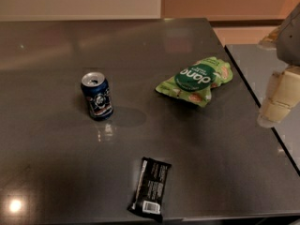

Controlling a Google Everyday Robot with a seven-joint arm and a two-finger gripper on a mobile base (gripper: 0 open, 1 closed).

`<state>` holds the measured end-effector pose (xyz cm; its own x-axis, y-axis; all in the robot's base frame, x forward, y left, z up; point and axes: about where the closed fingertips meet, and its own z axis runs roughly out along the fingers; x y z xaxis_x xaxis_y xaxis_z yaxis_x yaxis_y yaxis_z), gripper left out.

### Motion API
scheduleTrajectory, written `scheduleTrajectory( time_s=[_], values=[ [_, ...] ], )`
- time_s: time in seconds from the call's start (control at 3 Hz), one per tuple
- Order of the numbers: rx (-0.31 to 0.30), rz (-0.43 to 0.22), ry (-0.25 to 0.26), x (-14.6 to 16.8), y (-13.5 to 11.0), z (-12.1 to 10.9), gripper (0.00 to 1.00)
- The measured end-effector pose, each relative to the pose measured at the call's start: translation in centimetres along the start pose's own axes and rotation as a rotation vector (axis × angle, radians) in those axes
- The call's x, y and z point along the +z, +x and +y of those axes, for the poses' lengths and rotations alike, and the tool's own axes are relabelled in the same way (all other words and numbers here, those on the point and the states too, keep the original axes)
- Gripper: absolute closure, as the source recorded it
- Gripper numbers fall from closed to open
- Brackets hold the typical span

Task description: Move green rice chip bag near rxbar chocolate

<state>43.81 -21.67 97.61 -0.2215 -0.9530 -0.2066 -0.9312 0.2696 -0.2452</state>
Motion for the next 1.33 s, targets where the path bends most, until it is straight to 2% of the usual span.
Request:
scheduleTrajectory(
  time_s=[0.33,0.67,1.33],
  values=[
    [0.000,0.000,0.000,0.0,0.0,0.0,0.00],
    [-0.033,0.001,-0.007,0.4,-0.1,-0.4,0.00],
    [-0.125,-0.008,-0.053,4.4,-1.3,-5.1,0.00]
  ],
)
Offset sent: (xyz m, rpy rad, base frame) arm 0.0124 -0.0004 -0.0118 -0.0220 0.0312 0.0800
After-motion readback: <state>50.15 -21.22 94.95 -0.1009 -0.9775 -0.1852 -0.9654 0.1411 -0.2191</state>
